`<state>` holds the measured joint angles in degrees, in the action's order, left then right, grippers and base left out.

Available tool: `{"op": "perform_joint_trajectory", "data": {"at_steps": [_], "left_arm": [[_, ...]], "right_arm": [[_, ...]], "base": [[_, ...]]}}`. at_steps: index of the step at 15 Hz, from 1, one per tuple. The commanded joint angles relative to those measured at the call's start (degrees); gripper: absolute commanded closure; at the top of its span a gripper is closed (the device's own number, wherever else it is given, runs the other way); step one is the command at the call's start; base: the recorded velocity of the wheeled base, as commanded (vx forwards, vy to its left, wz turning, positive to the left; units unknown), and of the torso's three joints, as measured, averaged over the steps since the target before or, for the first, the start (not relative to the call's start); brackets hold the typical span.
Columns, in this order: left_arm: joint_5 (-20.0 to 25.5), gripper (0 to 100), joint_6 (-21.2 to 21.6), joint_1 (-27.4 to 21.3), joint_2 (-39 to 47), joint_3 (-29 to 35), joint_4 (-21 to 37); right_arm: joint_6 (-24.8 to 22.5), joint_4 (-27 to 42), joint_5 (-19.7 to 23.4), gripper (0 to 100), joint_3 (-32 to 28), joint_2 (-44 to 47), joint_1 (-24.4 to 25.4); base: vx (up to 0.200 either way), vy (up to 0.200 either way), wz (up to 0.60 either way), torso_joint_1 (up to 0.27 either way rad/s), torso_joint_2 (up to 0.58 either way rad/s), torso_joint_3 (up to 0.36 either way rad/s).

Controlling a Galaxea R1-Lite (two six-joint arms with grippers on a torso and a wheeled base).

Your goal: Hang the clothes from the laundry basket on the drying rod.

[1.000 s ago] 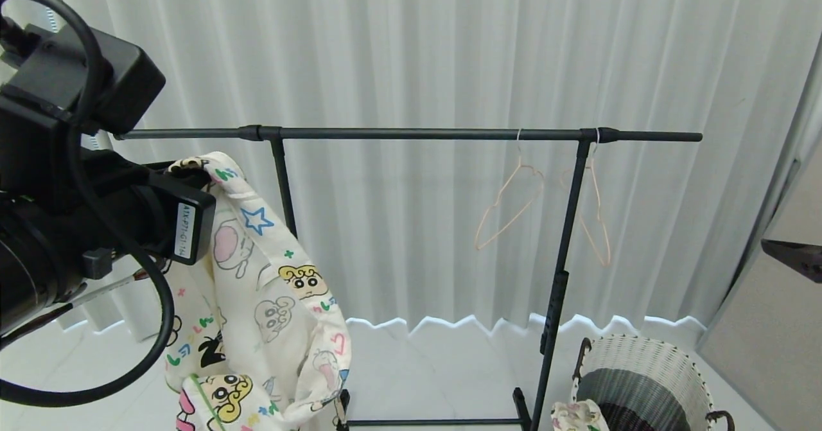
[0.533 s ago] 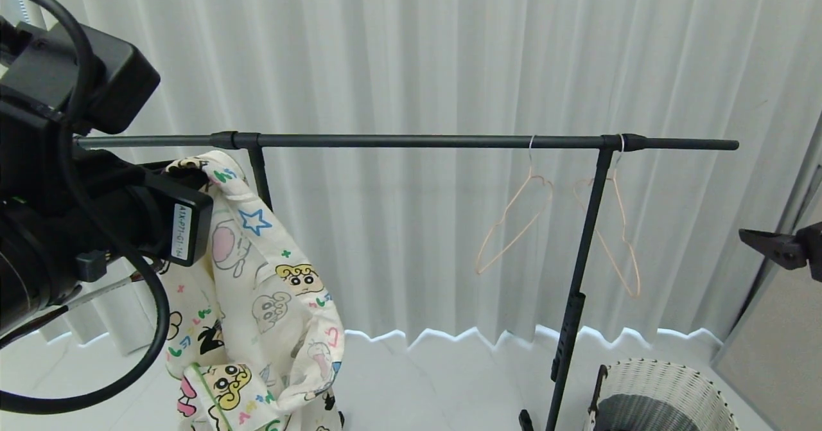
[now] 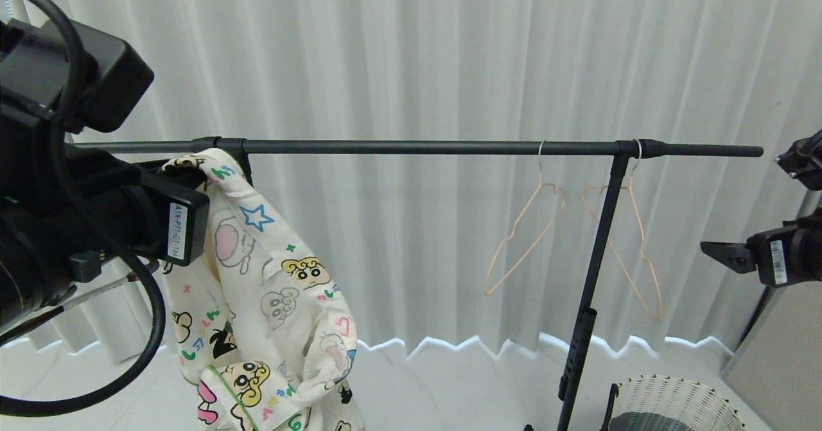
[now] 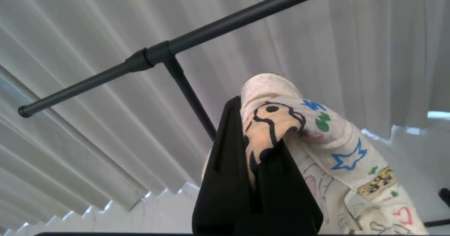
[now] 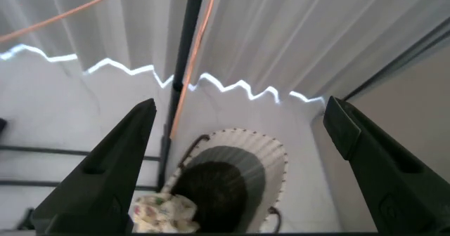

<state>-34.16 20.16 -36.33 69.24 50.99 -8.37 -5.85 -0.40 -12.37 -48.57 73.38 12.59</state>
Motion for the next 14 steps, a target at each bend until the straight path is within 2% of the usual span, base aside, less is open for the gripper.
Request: {"op": "perform_joint_trajectory", "data": {"at_steps": [1, 3, 5, 7, 14], "left_arm": [[0.0, 100, 0.1, 0.1, 0.2, 0.0, 0.0], [0.0, 100, 0.1, 0.1, 0.2, 0.2, 0.0], [0.0, 100, 0.1, 0.1, 0.2, 0.6, 0.0], [0.0, 100, 0.1, 0.1, 0.0, 0.6, 0.0], [-0.1, 100, 0.1, 0.2, -1.8, 0.5, 0.0]], "right_arm": [[3.4, -4.1, 0.0, 0, -0.1, 6.7, 0.1], [5.7, -8.4, 0.1, 0, -0.4, 12.0, -0.5], [6.6, -9.5, 0.2, 0, -0.6, 16.8, -1.5], [9.5, -11.3, 0.1, 0, -2.8, 22.3, -2.4], [12.4, -7.5, 0.2, 0, -15.7, 35.1, -4.2]], "base": [[0.000, 0.000, 0.00, 0.000, 0.00, 0.000], [0.000, 0.000, 0.00, 0.000, 0.00, 0.000], [0.000, 0.000, 0.00, 0.000, 0.00, 0.000], [0.000, 0.000, 0.00, 0.000, 0.00, 0.000], [0.000, 0.000, 0.00, 0.000, 0.00, 0.000]]}}
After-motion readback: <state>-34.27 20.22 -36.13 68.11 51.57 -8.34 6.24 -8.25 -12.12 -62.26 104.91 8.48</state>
